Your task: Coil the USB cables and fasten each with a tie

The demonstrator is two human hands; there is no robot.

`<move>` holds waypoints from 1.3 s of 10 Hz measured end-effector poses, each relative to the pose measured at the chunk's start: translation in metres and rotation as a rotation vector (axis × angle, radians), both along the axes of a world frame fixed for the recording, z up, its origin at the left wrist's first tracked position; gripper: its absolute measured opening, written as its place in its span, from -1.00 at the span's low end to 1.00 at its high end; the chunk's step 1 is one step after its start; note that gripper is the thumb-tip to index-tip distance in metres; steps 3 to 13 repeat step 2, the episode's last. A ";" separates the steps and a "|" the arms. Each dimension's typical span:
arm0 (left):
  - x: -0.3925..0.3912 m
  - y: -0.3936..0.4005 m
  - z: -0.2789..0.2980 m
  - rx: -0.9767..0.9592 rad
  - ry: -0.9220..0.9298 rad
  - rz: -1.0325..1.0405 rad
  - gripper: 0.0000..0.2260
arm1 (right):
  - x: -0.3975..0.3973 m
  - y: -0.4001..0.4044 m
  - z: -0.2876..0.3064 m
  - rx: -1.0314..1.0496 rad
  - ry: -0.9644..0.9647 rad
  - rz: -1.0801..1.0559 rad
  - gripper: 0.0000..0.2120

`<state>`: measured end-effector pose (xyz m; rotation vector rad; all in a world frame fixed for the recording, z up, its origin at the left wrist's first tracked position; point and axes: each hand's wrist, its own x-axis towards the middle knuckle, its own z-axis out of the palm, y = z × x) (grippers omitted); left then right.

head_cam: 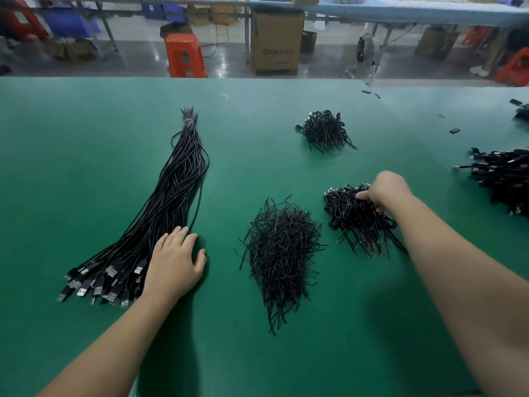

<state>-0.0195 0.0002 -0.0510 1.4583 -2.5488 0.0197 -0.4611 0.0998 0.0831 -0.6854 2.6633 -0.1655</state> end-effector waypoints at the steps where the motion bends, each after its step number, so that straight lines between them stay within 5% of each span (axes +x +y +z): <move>1: 0.001 0.000 -0.002 -0.014 0.031 -0.008 -0.57 | -0.001 0.003 -0.005 -0.059 0.166 0.120 -0.53; 2: 0.001 0.000 -0.001 0.008 0.046 0.020 -0.57 | 0.002 0.001 -0.004 -0.306 0.148 0.184 -0.67; 13: 0.001 0.000 -0.001 0.008 0.046 0.020 -0.57 | 0.002 0.001 -0.004 -0.306 0.148 0.184 -0.67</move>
